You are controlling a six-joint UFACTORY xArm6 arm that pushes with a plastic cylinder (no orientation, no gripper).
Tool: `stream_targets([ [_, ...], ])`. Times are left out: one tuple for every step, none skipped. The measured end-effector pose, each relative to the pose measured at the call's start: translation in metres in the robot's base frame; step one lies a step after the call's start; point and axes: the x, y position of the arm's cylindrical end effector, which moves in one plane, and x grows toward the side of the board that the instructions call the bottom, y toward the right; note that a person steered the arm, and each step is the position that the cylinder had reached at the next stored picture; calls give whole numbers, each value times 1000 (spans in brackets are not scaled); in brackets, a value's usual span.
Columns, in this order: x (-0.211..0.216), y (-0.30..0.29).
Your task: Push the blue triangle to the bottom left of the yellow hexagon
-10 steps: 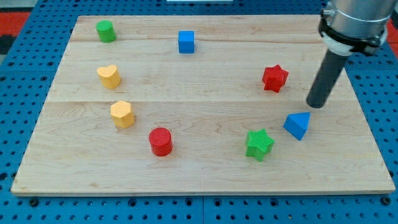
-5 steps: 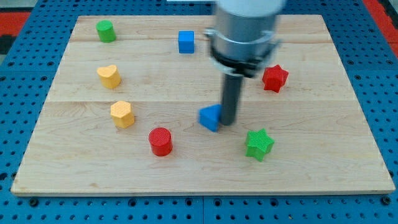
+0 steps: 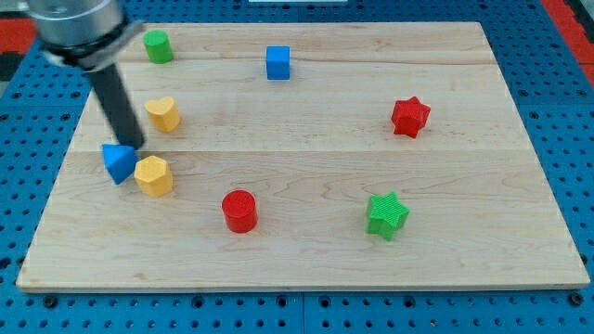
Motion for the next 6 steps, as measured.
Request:
stream_targets([
  [14, -42],
  [-1, -43],
  [-22, -20],
  [6, -2],
  [20, 13],
  [53, 16],
])
